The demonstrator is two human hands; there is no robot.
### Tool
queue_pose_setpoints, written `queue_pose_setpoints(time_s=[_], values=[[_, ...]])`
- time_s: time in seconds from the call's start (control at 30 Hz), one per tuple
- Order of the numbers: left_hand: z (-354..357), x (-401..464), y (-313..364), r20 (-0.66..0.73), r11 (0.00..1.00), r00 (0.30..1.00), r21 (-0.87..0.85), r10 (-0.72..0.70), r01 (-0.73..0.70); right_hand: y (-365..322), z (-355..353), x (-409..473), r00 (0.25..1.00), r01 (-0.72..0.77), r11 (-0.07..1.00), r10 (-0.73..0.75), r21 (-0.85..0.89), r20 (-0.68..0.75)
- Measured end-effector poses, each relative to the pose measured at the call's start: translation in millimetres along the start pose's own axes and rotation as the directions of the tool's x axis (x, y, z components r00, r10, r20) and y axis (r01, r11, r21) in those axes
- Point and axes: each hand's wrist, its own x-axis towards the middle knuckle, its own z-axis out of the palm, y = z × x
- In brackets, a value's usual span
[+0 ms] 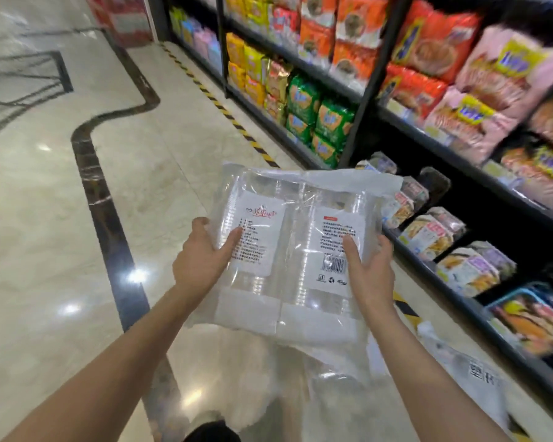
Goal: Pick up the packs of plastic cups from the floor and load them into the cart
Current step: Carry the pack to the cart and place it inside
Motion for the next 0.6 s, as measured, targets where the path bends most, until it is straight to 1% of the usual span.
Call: queue_pose_setpoints(time_s=[0.1,0.23,0.3,0.4,0.47,0.6], values=[[-58,-37,82,-0.026,0.996,0.996,-0.006,0.087,-0.087,-78,-74,-20,0.998,0.041,0.999,-0.039,0.035,-0.047],[-131,-89,172,-0.032,0.991,0.991,-0.017,0.131,-0.132,-163,-164,-58,0.995,0.087,0.995,-0.084,0.055,-0.045],[-164,-115,210,-0.05,0.984,0.983,-0.03,0.176,-0.178,-198,-205,-80,0.99,0.132,0.99,-0.129,0.048,-0.061],[-204,-155,255,-0.072,0.959,0.959,-0.059,0.273,-0.278,-238,-260,-114,0.975,0.186,0.982,-0.182,0.023,-0.126],[-225,-179,279,-0.082,0.928,0.932,-0.096,0.354,-0.361,-258,-288,-137,0.958,0.218,0.976,-0.209,0.022,-0.195],[-250,-216,307,-0.051,0.877,0.884,-0.107,0.465,-0.468,-272,-332,-191,0.902,0.261,0.965,-0.249,-0.014,-0.353]])
